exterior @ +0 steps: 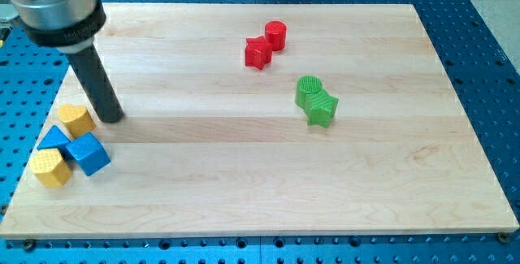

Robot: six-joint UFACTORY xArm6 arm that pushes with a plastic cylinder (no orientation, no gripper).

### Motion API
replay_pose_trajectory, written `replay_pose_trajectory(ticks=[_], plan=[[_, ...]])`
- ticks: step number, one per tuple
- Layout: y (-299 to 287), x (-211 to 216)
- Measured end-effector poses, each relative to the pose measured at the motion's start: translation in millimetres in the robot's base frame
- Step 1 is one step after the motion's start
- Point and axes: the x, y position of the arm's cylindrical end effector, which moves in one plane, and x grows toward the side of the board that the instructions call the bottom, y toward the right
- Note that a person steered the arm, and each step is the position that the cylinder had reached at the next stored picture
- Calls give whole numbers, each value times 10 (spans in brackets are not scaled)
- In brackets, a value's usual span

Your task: Move the red blocks into the group of blocks

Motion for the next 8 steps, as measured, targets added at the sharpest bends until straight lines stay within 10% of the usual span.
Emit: replay_pose_trajectory(ticks=[3, 6, 8], plan=[[-516, 166], [2200, -761], [2953, -1774]])
